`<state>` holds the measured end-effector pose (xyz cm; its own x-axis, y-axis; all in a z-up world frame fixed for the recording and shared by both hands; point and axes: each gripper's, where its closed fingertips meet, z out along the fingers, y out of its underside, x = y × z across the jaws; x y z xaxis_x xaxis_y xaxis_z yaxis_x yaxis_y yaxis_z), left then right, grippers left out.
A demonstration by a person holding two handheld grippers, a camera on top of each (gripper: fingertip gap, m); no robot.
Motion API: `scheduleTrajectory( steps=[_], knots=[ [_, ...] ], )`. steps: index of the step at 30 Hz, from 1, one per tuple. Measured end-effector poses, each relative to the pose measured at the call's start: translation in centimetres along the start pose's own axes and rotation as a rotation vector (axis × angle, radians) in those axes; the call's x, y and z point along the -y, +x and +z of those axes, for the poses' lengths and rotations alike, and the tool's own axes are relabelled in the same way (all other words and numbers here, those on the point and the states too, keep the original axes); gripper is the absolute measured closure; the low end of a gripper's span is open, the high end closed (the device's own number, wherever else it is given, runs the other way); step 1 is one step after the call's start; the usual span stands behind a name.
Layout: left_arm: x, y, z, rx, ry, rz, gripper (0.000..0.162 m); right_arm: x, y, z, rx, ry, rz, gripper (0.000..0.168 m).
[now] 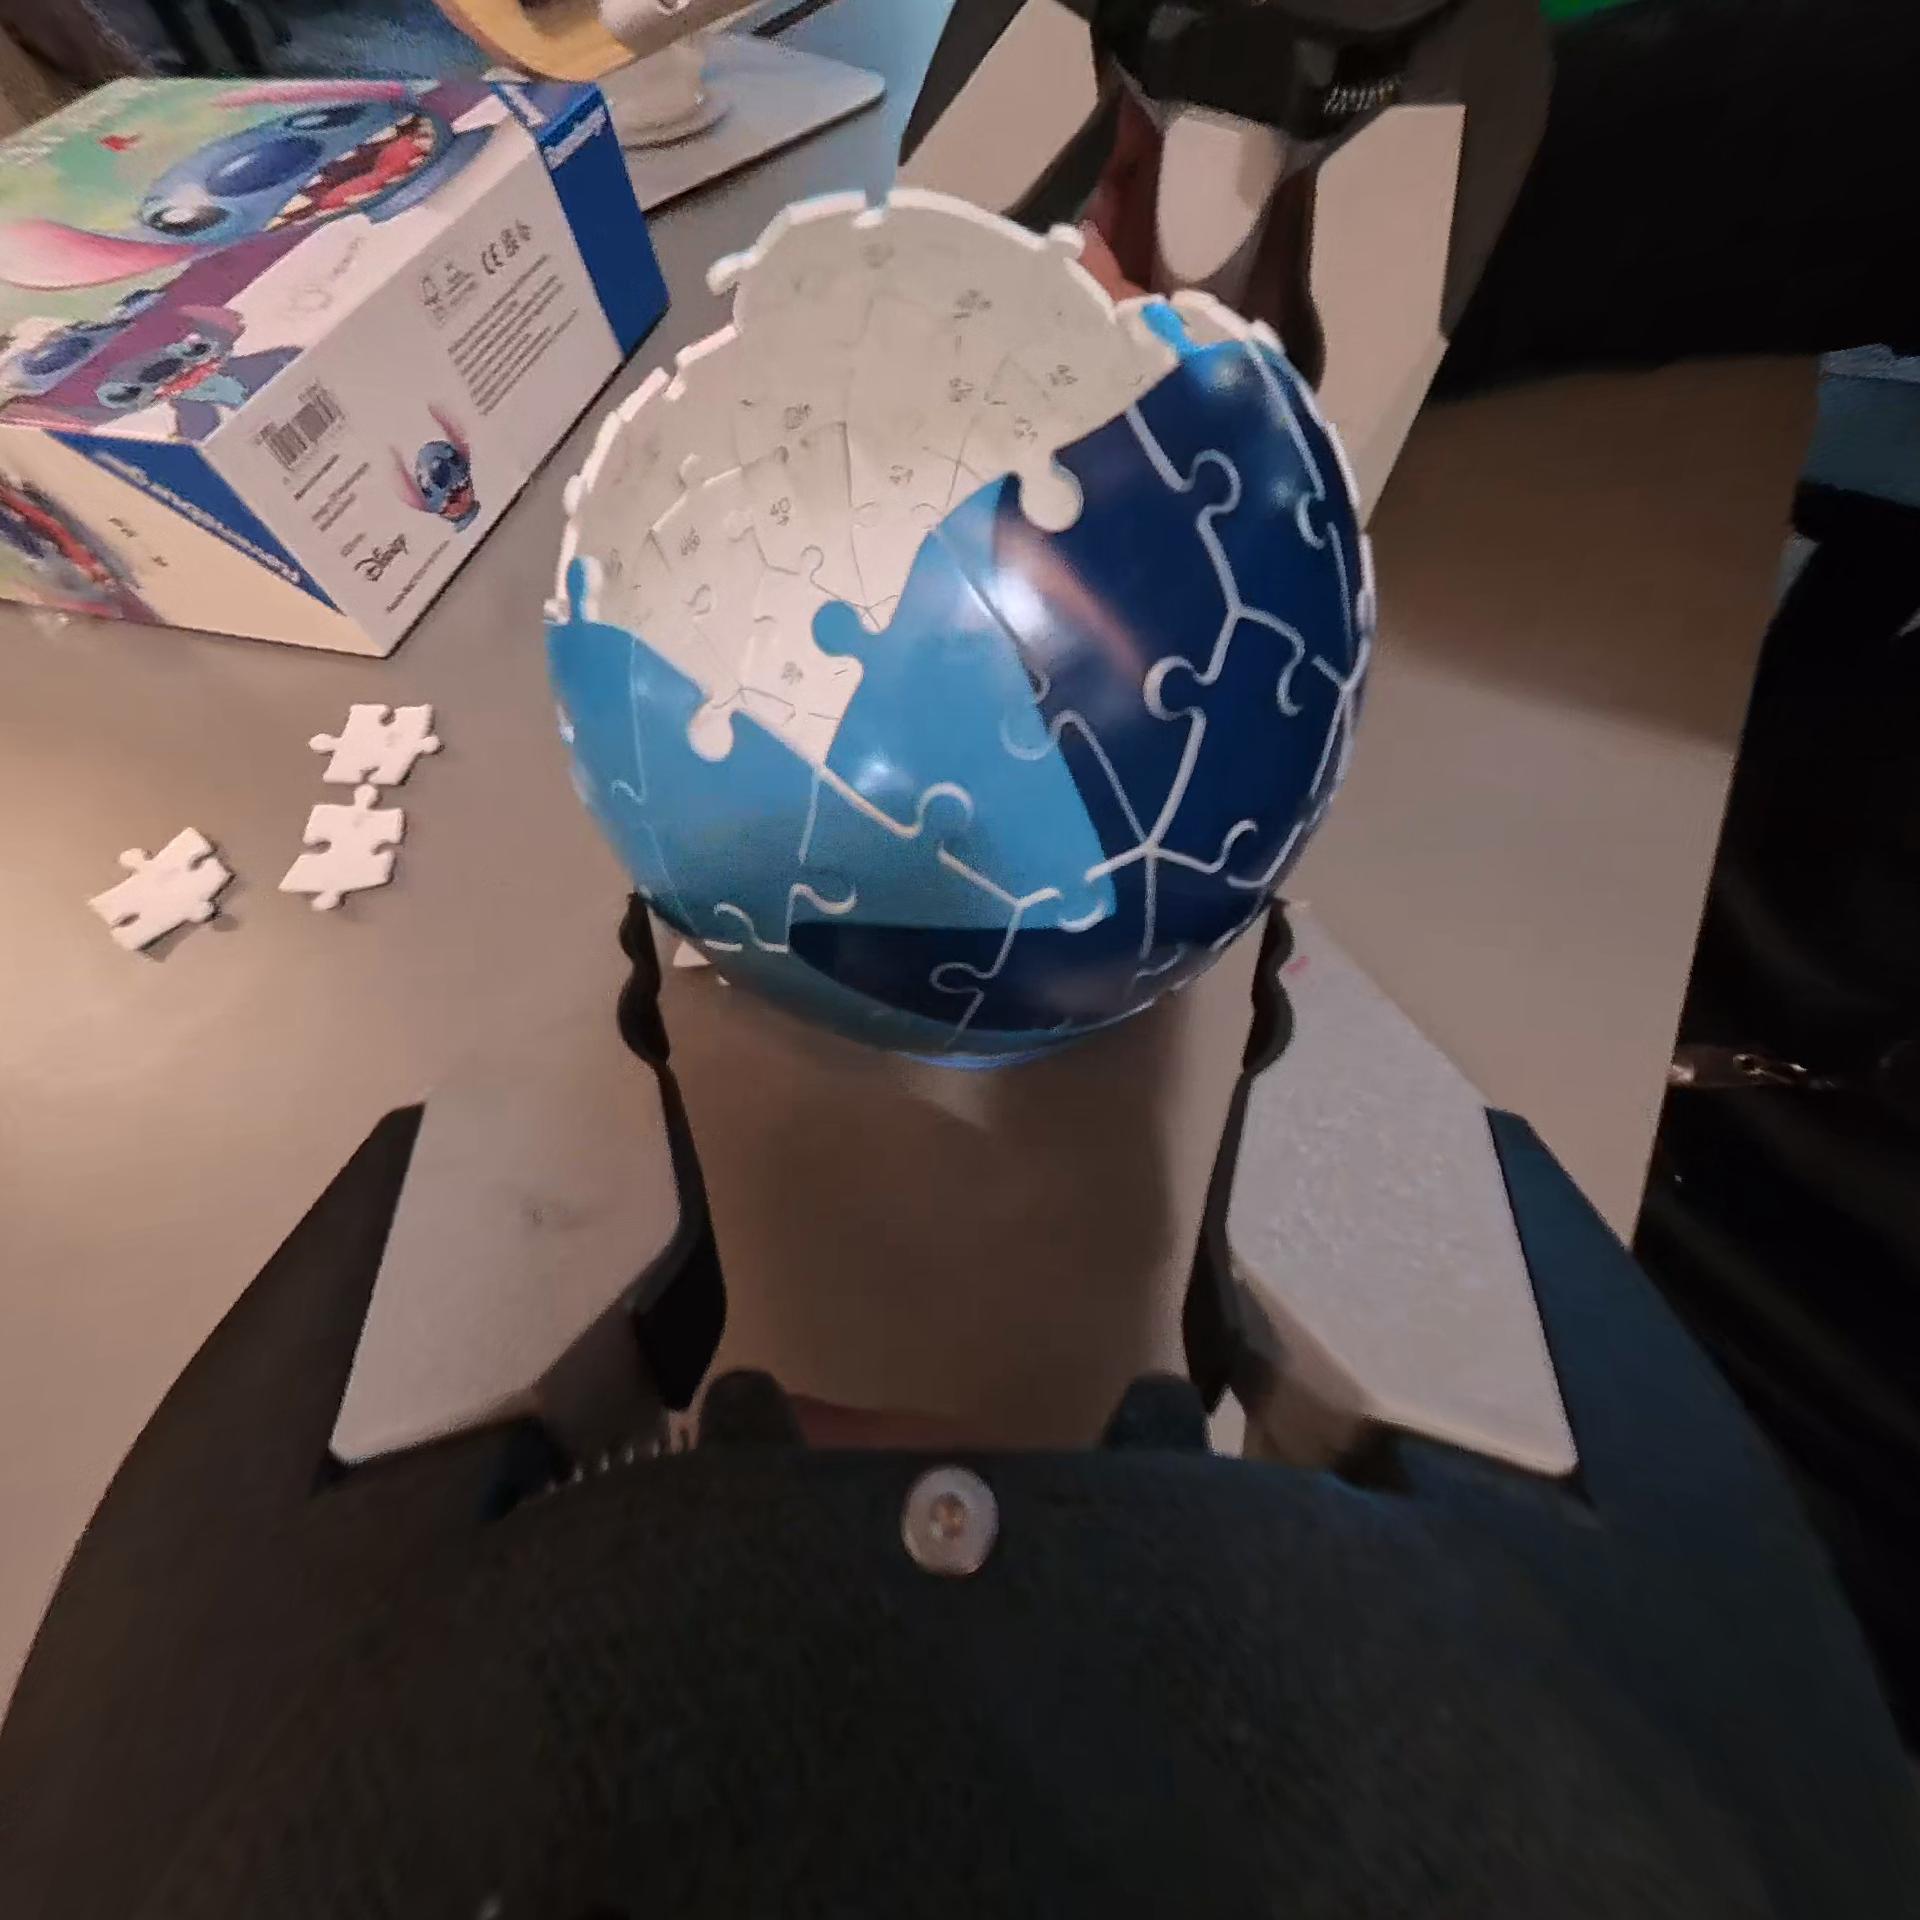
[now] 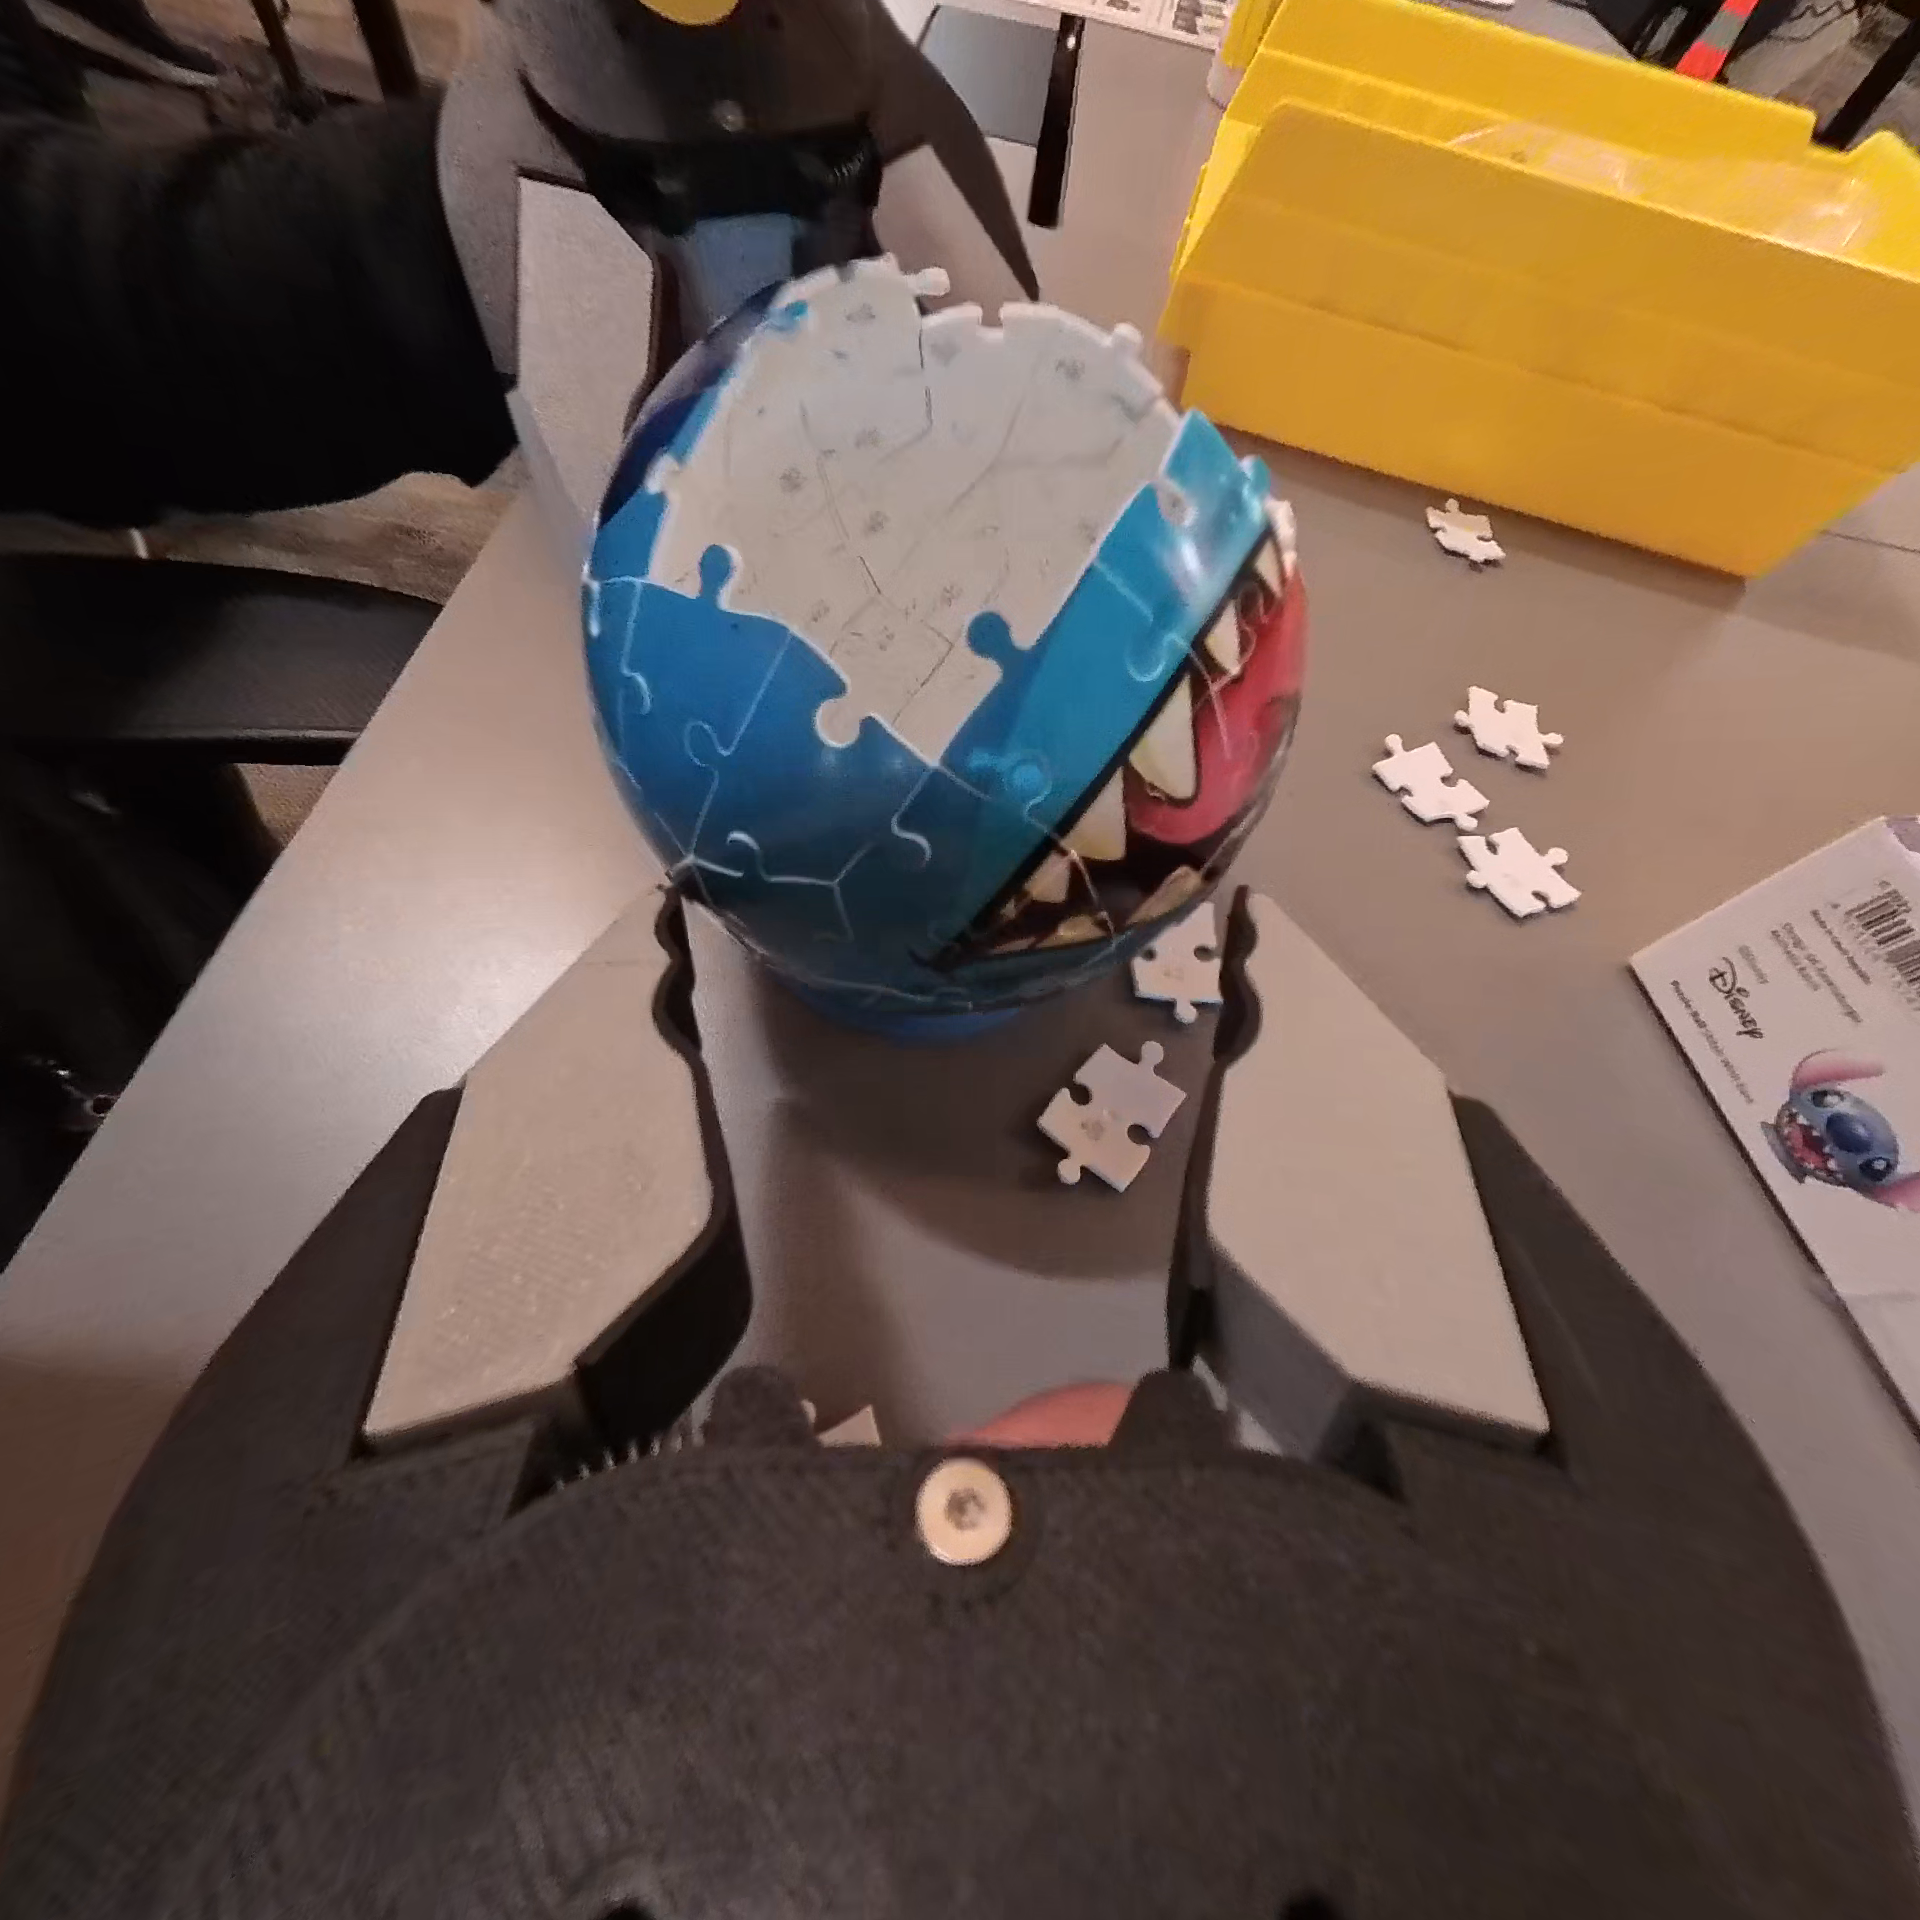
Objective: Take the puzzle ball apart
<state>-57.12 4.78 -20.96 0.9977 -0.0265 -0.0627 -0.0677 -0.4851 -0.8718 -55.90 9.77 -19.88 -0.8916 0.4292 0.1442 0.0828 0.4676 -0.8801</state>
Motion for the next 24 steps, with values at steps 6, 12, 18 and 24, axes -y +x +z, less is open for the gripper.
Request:
scheduleTrajectory(
  steps=[6, 12, 18, 24],
  knots=[
    [0.1, 2.0, -2.3, 0.083, -0.028, -0.027, 0.052, -2.1, 2.1, -0.8, 0.0, -0.017, 0.1, 0.074],
    [0.3, 0.8, -3.7, 0.134, 0.019, -0.052, 0.061, -1.4, 1.9, -1.6, 0.031, 0.025, 0.113, 0.079],
    [-0.3, -1.2, -1.7, 0.101, -0.005, -0.038, 0.048, 0.0, 0.2, -1.0, 0.063, 0.048, 0.065, 0.074],
    [-0.3, 0.2, -0.7, 0.073, -0.046, -0.052, 0.059, -0.3, 0.2, -0.1, 0.069, 0.023, 0.075, 0.075]
  ],
)
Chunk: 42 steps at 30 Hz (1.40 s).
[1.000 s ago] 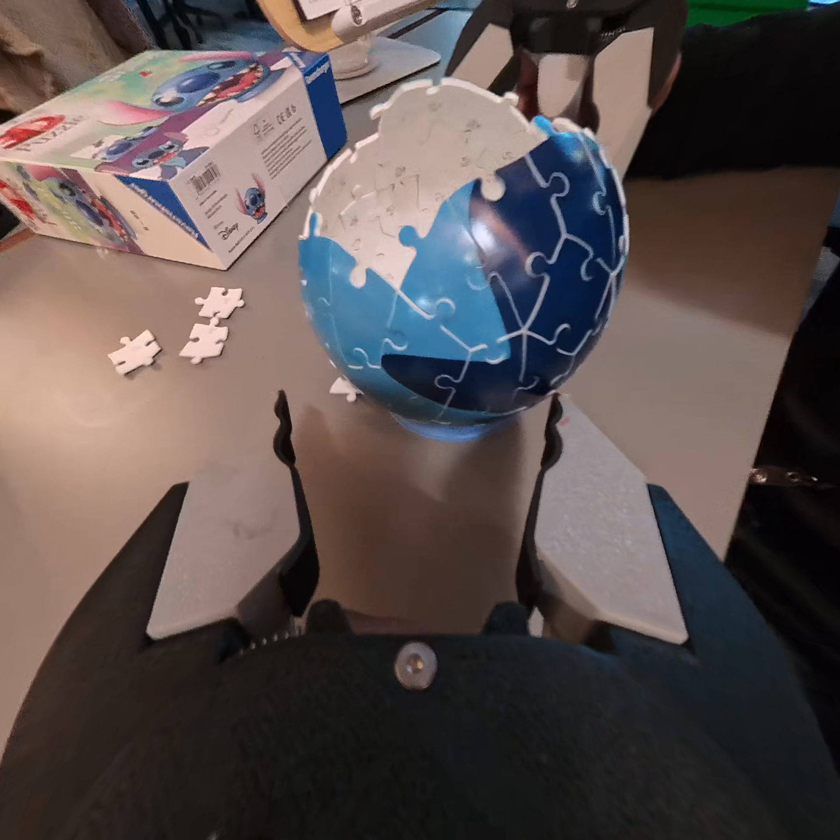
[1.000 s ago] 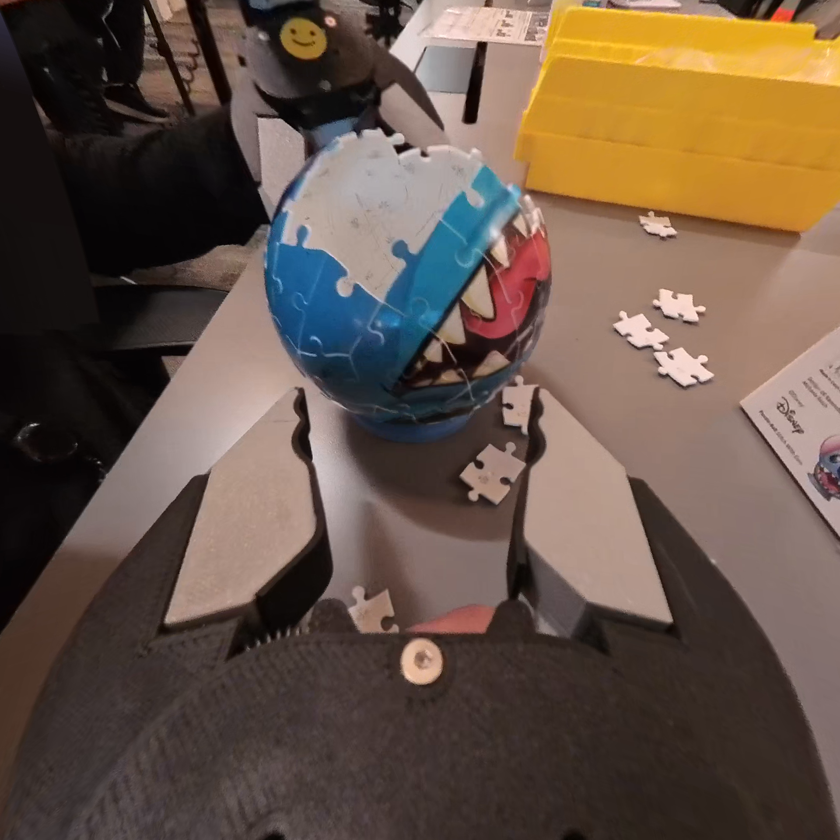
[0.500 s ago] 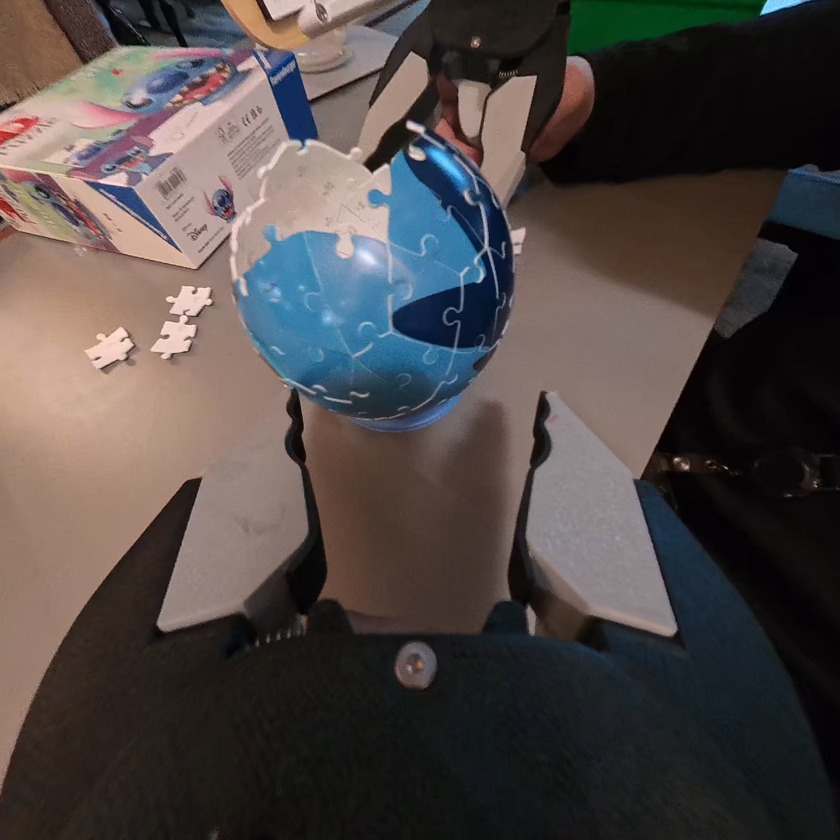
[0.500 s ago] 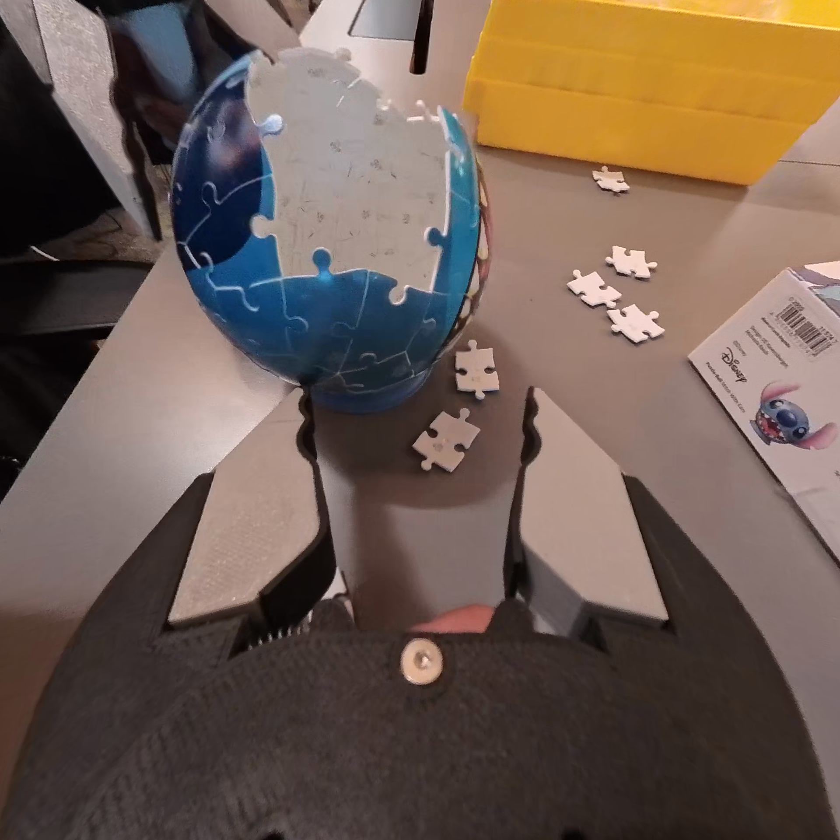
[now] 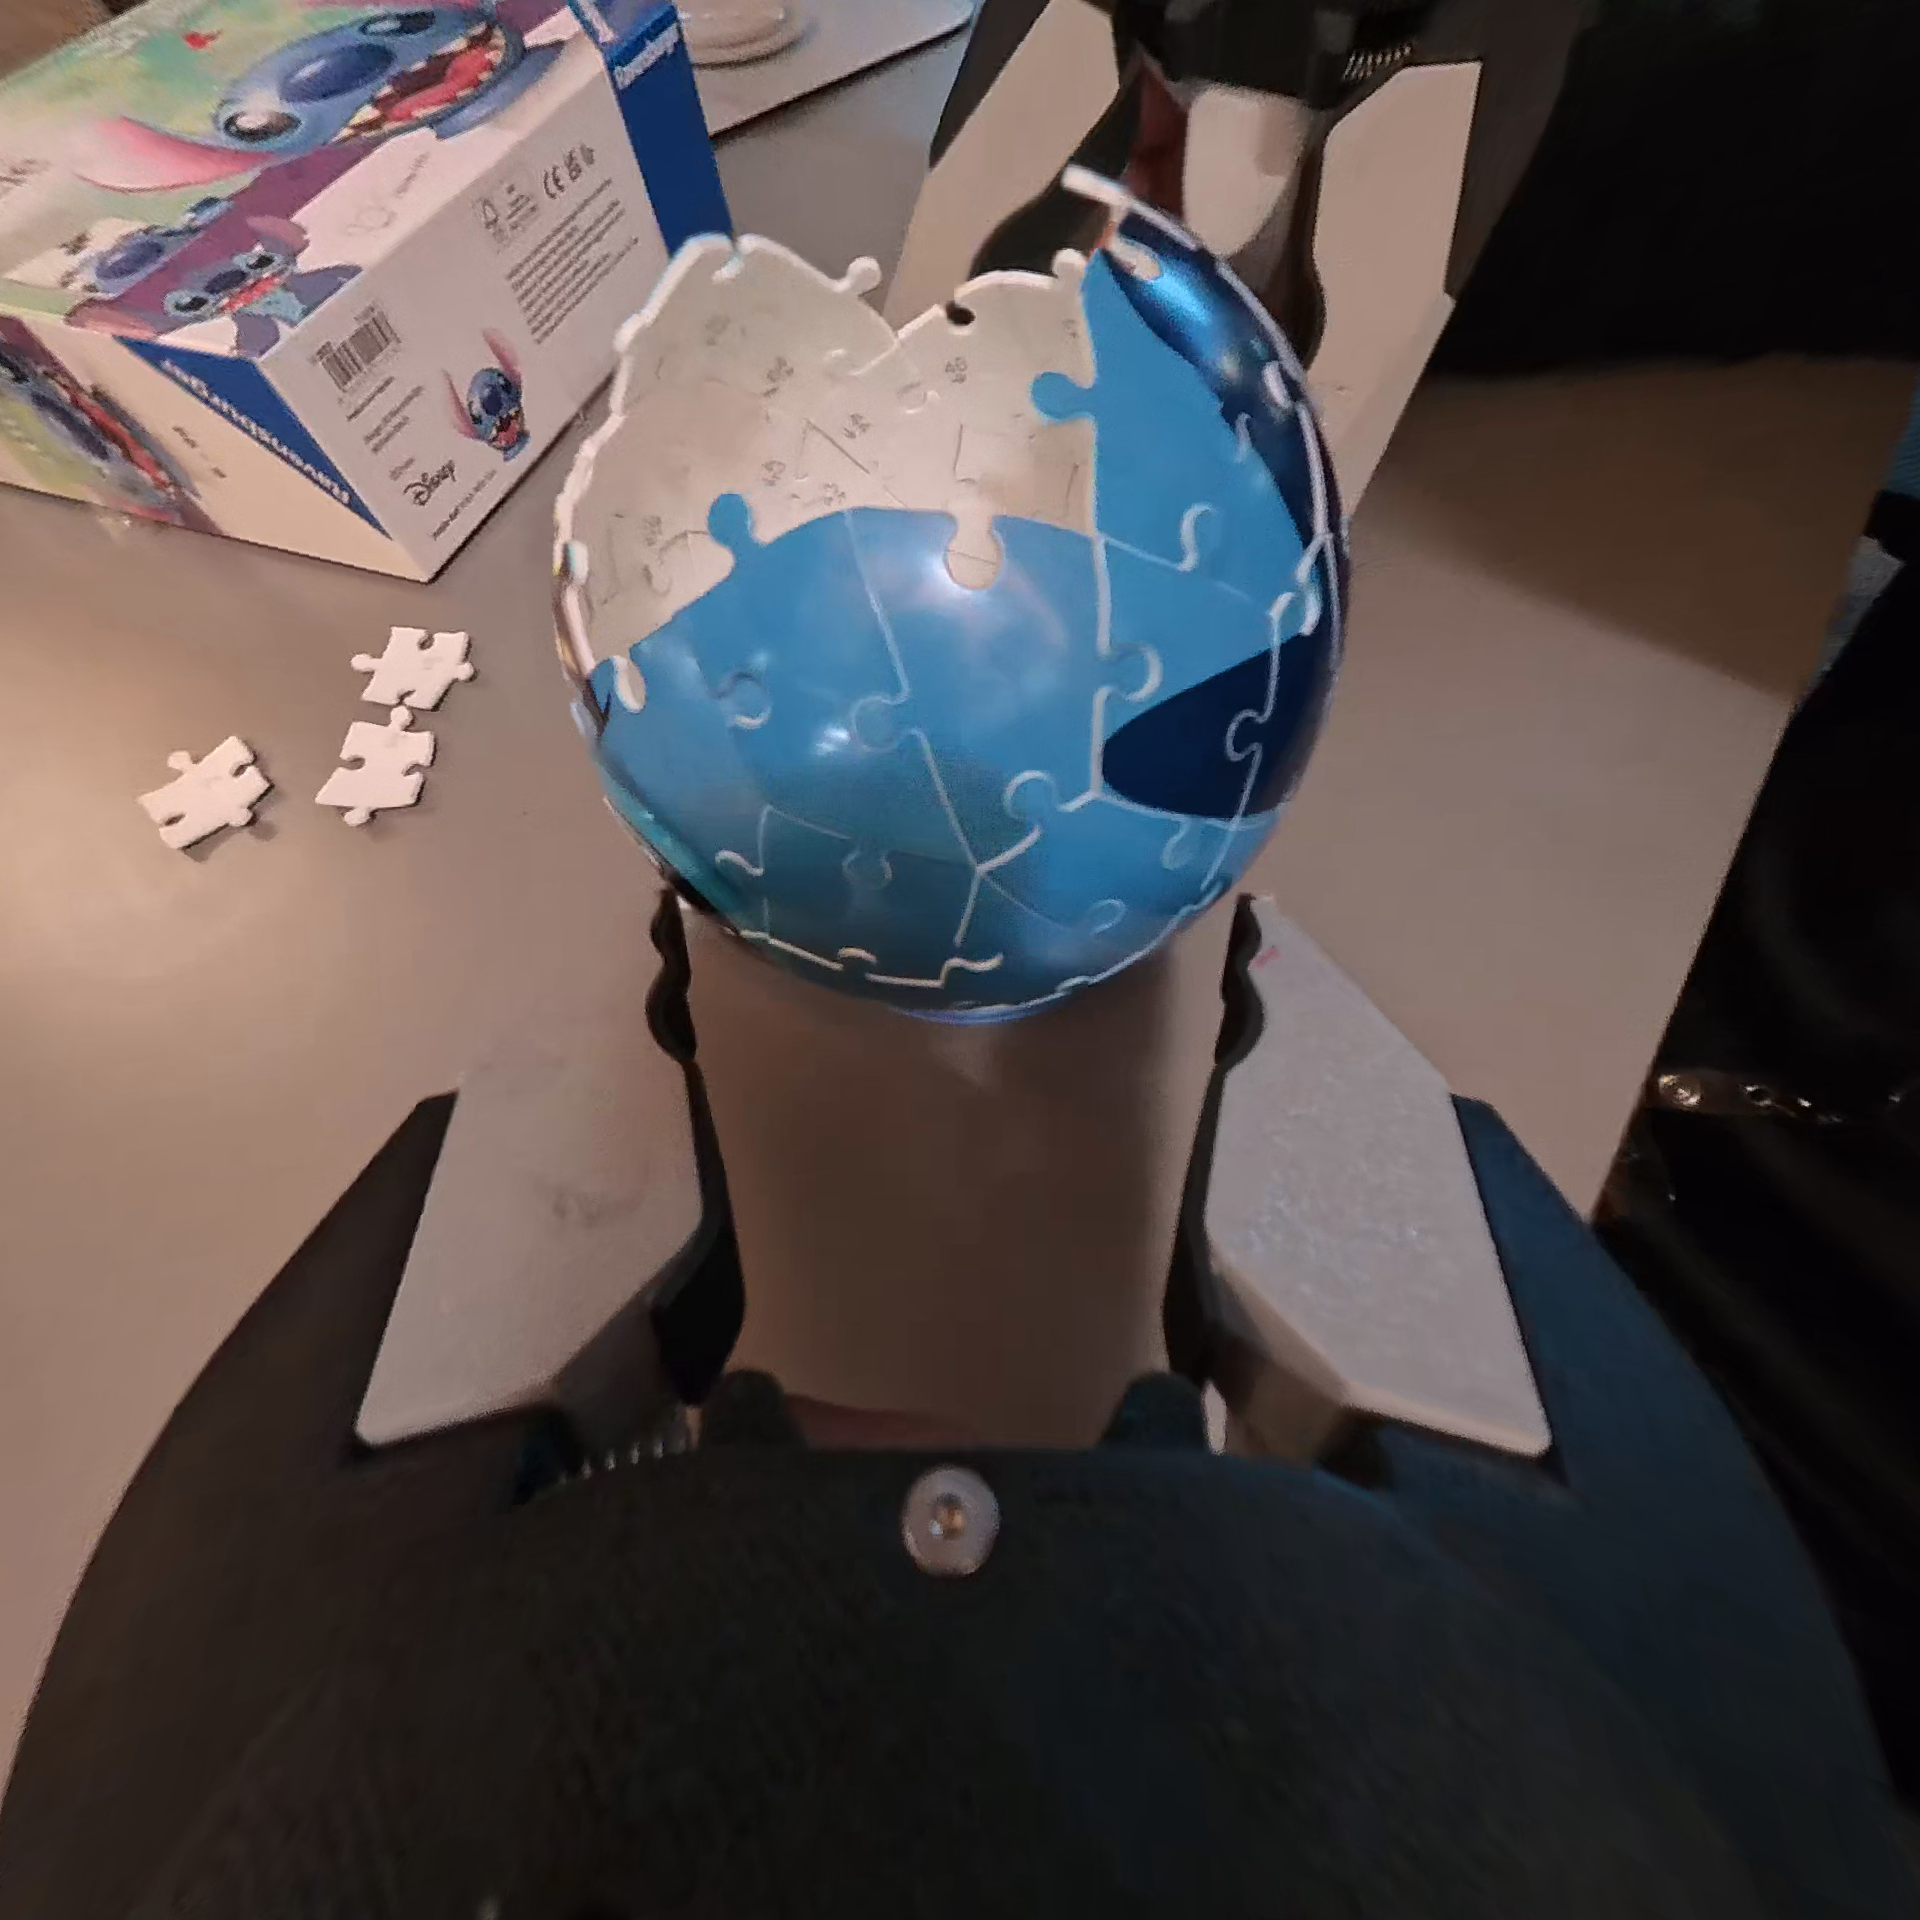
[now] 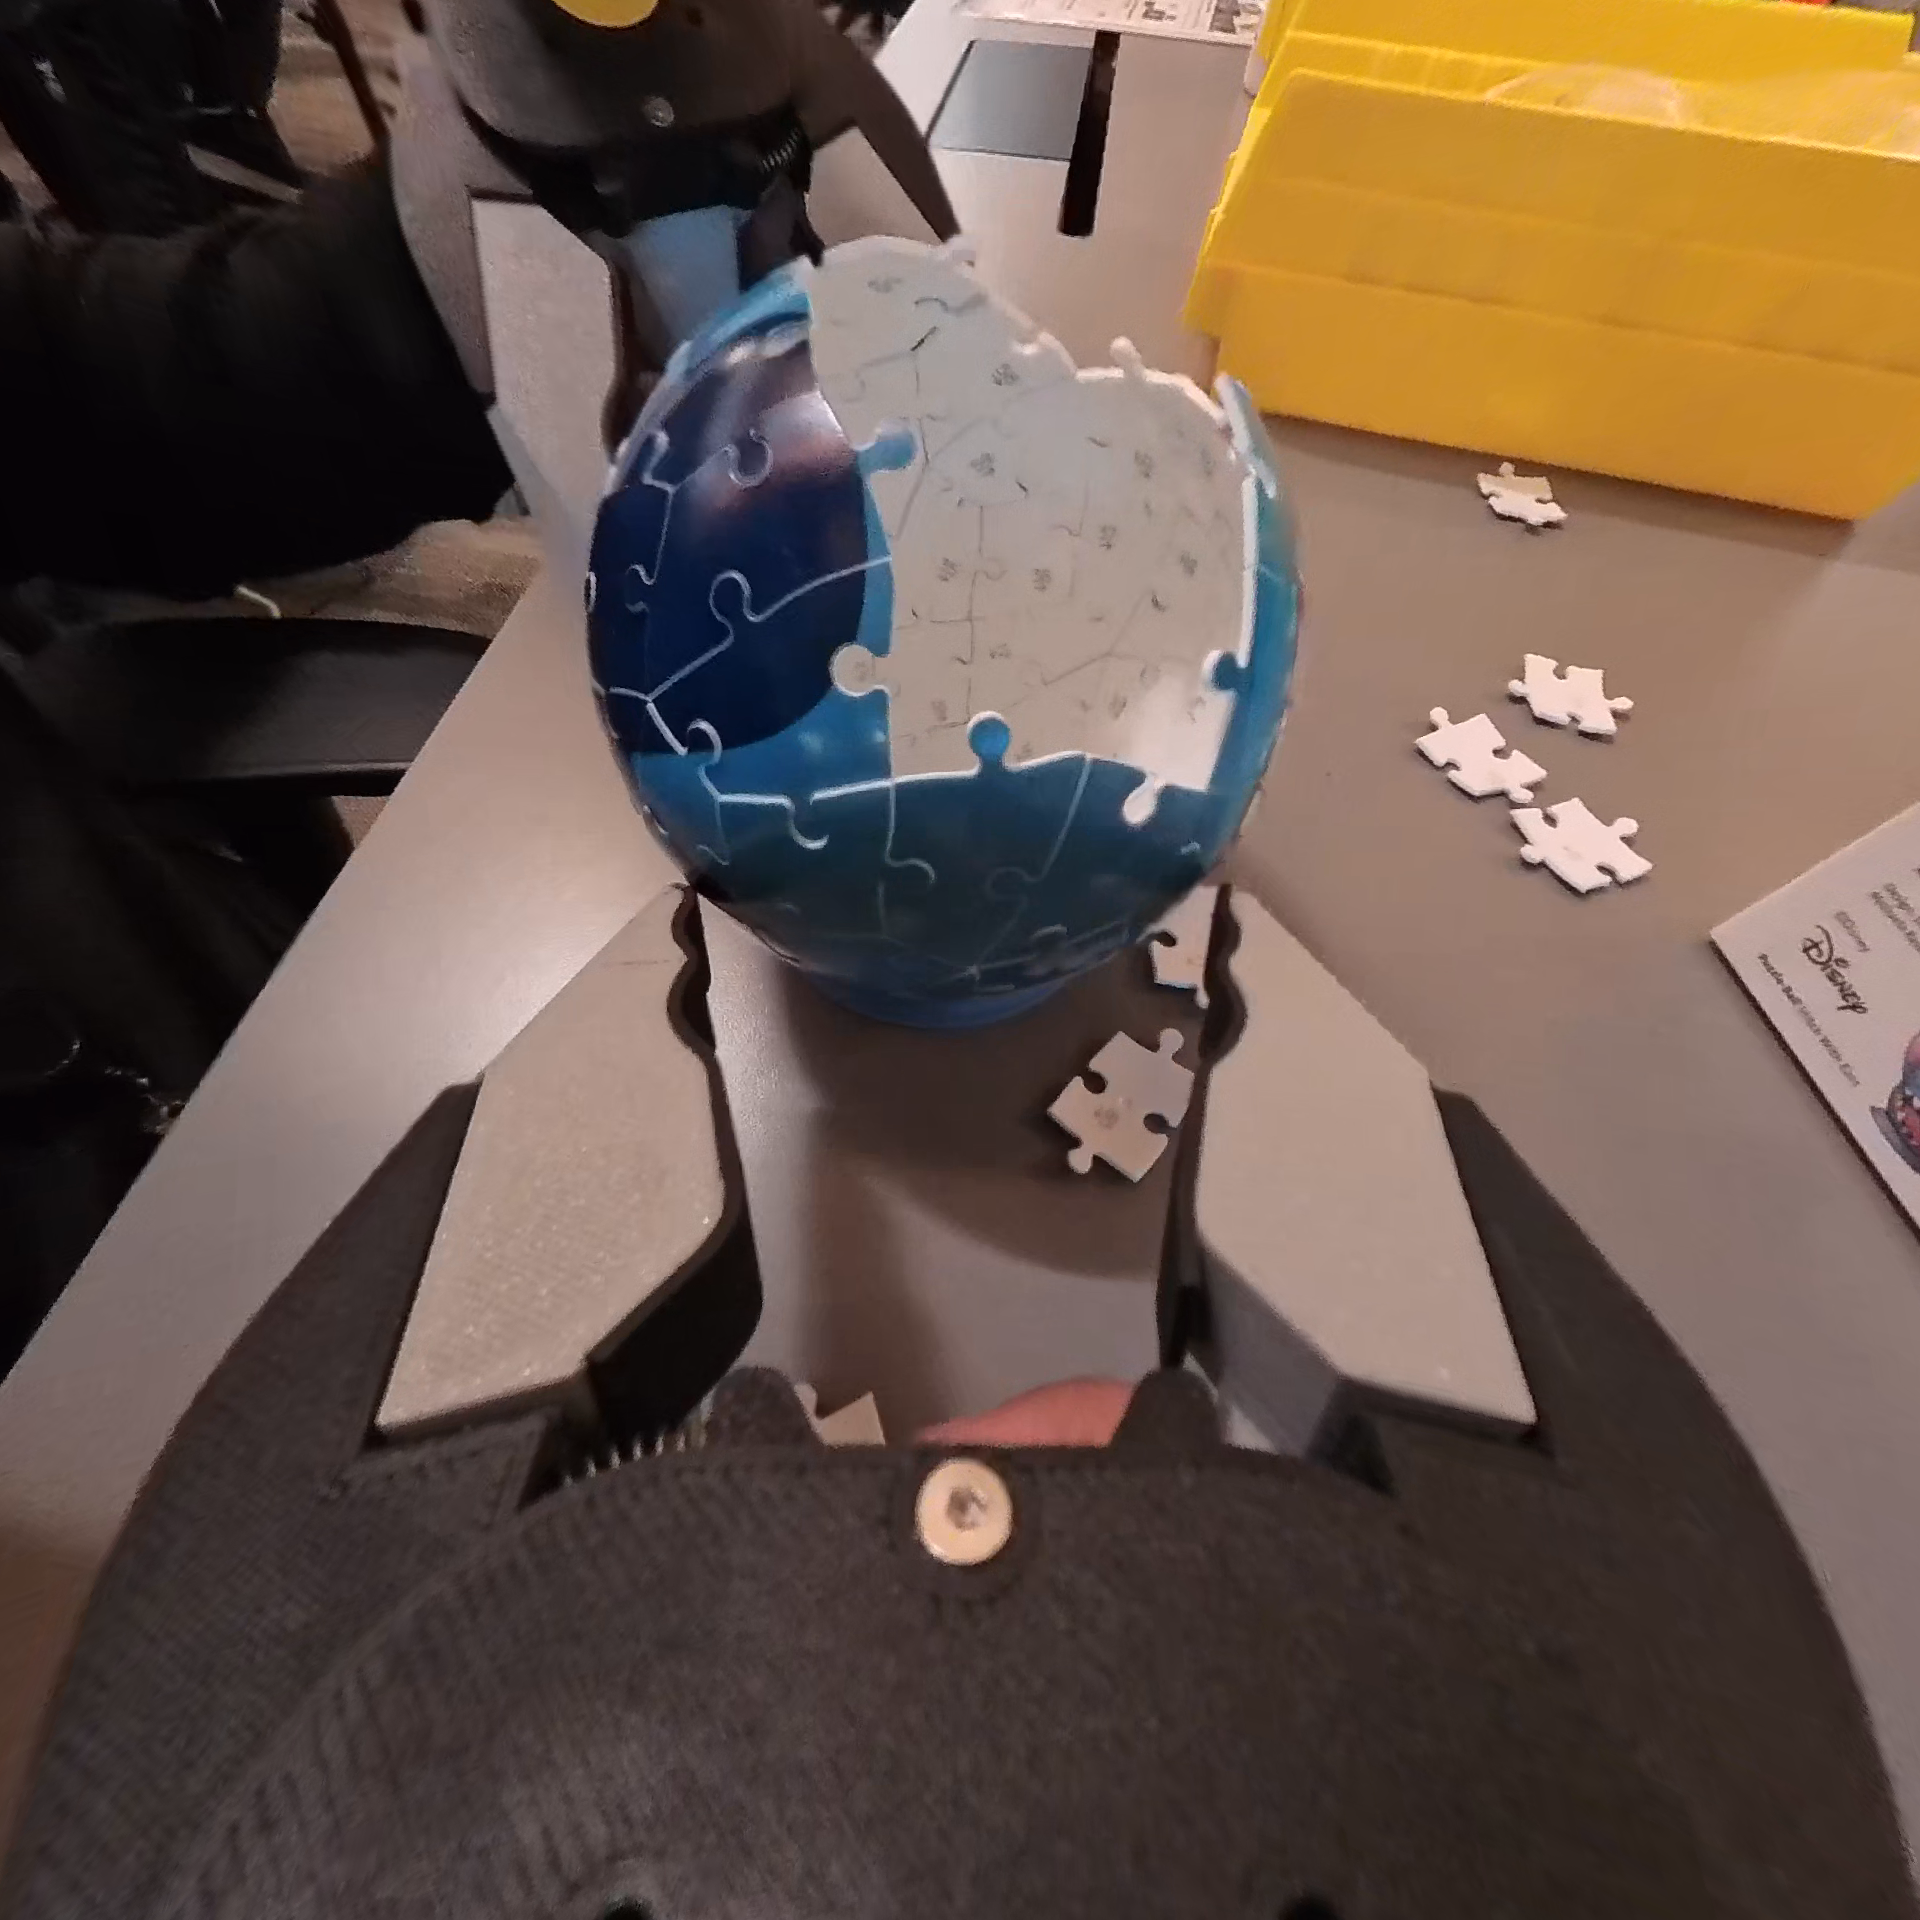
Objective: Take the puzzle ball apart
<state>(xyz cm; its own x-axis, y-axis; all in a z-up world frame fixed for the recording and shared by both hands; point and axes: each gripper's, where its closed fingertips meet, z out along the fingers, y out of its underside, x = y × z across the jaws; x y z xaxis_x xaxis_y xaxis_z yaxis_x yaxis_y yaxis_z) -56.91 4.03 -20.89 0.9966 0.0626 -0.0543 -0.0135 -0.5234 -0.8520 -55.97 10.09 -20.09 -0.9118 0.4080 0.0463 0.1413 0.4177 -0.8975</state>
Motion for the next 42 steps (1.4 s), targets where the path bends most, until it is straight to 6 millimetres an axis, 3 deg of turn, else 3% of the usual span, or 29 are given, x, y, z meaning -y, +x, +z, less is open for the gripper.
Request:
scheduleTrajectory(
  steps=[7, 10, 14, 18, 21, 26, 29, 32, 35, 42],
  knots=[
    [1.0, 1.8, -2.7, 0.006, 0.038, -0.046, 0.062, -1.0, 1.7, -1.4, -0.031, 0.0, 0.06, 0.079],
    [1.0, 0.3, -3.2, 0.051, 0.061, -0.053, 0.063, 0.0, 1.6, -2.2, -0.023, 0.05, 0.066, 0.081],
    [0.4, -0.9, -1.9, 0.036, 0.038, -0.08, 0.055, 0.6, 0.5, -1.8, 0.009, 0.05, 0.04, 0.079],
    [0.3, -0.3, -0.2, -0.01, 0.009, -0.057, 0.053, 0.0, -0.4, -0.5, 0.013, 0.005, 0.016, 0.079],
    [0.8, 0.5, 0.0, 0.018, 0.002, -0.001, 0.054, -0.4, -0.3, 0.0, -0.023, -0.031, -0.041, 0.075],
    [2.4, 2.3, -2.2, 0.062, 0.075, 0.063, 0.055, -1.3, -0.2, 0.0, -0.053, -0.062, -0.117, 0.077],
    [3.1, 2.9, -3.6, 0.057, 0.142, 0.061, 0.064, -1.2, -0.5, -0.1, -0.044, -0.054, -0.117, 0.078],
    [2.2, 0.8, -3.7, 0.12, 0.123, 0.038, 0.062, -1.2, -0.2, -0.2, -0.046, -0.051, -0.102, 0.077],
    [1.1, -0.1, -3.0, 0.078, 0.084, -0.034, 0.053, -1.2, -0.2, -0.2, -0.048, -0.045, -0.087, 0.077],
    [-0.6, -0.3, -0.9, 0.045, 0.04, -0.03, 0.051, -2.2, 0.1, -0.3, -0.052, -0.093, -0.081, 0.077]
  ],
)
